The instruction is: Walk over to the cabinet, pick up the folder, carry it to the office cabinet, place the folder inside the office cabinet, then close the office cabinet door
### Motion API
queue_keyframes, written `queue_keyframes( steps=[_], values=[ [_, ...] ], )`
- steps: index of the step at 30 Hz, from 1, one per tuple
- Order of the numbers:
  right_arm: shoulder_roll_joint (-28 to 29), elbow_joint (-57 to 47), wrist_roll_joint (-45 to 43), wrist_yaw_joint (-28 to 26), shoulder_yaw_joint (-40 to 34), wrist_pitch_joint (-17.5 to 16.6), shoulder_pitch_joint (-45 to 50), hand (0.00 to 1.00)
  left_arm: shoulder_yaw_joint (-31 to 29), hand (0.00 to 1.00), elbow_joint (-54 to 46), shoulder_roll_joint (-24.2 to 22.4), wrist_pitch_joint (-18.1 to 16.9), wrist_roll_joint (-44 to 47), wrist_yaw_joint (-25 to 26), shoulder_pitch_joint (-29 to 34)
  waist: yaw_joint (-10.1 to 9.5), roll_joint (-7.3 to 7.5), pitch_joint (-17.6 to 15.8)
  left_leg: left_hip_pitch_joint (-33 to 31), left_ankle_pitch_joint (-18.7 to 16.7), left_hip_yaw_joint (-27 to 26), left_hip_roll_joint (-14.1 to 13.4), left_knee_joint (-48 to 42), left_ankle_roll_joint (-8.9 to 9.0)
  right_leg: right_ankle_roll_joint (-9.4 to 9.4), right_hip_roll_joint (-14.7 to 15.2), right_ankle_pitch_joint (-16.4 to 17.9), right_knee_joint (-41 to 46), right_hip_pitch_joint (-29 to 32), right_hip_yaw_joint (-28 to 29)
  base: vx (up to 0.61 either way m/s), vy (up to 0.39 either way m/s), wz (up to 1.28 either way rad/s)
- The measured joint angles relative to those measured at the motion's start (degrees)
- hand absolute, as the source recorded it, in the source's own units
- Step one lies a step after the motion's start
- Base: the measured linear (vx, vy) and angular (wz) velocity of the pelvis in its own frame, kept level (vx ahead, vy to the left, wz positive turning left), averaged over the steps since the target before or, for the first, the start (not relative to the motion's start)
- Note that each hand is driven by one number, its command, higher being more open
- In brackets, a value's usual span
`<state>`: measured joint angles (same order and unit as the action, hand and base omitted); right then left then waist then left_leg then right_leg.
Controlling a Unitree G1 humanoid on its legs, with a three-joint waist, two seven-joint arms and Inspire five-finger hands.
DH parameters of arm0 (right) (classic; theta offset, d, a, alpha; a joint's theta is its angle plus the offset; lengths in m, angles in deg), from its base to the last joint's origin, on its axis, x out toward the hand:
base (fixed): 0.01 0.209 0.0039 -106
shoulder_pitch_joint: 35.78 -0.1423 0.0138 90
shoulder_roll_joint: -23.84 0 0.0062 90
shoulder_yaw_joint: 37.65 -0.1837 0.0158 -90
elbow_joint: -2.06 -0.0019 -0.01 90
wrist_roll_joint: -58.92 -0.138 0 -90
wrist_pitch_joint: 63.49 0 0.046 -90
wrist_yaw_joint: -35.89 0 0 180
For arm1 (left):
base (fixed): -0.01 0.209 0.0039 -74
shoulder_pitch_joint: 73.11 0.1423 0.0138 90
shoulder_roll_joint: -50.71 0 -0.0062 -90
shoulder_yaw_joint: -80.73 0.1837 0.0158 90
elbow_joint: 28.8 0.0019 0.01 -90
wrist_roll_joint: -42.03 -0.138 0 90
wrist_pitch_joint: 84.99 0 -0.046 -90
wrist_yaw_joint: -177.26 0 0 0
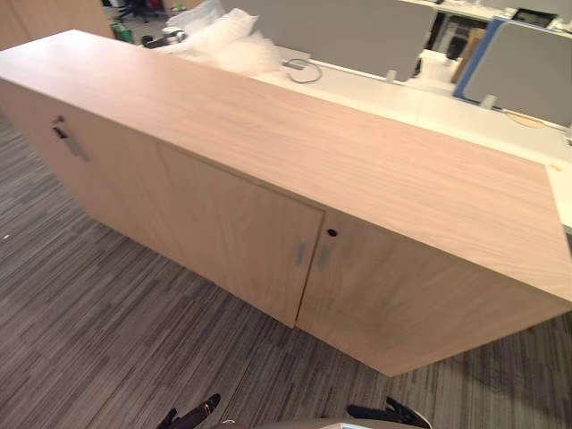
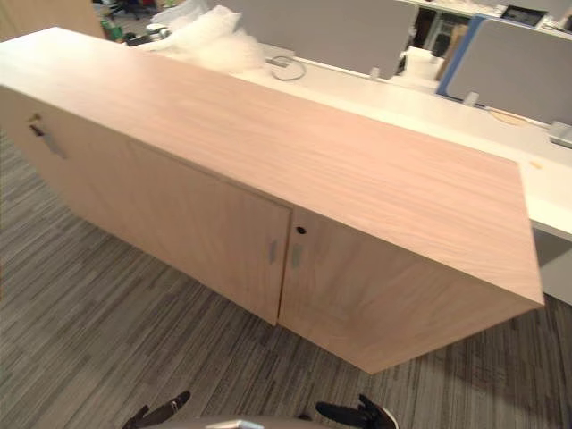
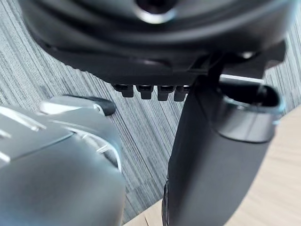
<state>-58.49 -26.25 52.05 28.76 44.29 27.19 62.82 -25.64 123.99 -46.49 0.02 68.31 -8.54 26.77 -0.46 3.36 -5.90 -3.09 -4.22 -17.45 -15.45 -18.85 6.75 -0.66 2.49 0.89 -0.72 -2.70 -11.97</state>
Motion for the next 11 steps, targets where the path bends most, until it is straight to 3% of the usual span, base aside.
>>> queue_keyframes(
  steps=[2, 5, 11],
  values=[
    [-1.5, 0.2, 0.0, 0.1, -0.4, 0.0, 0.4, 1.00, 0.2, 1.00, -0.3, -2.5, -0.4, -0.3, 0.1, -0.7, -0.27, -1.28, -0.7, 0.6, -1.3, 7.0, 3.4, 4.8, 1.05, 0.17, 0.2, 0.0, 0.8, 0.9, 2.2, 0.05, -0.041, -0.67],
    [-2.3, 0.0, -0.1, 0.4, -2.1, -0.1, 0.8, 1.00, 0.5, 1.00, -0.3, -4.4, -0.9, -4.5, 1.6, -2.3, -0.01, -4.39, -0.8, 2.7, 1.2, 6.1, 5.0, 11.9, -0.11, -0.32, -1.3, 0.3, 1.5, 1.4, 4.2, 0.06, 0.089, -0.44],
    [0.4, -0.2, -2.2, 1.2, -2.1, -0.8, 0.1, 1.00, 6.8, 1.00, -1.9, -4.5, -2.5, -9.7, 4.1, -4.6, 0.69, -4.53, -0.4, 6.1, 1.5, 3.9, 7.6, 16.8, -0.54, -2.19, 0.3, -0.8, -1.0, 0.0, 5.9, 0.05, 0.110, -0.12]
  ],
)
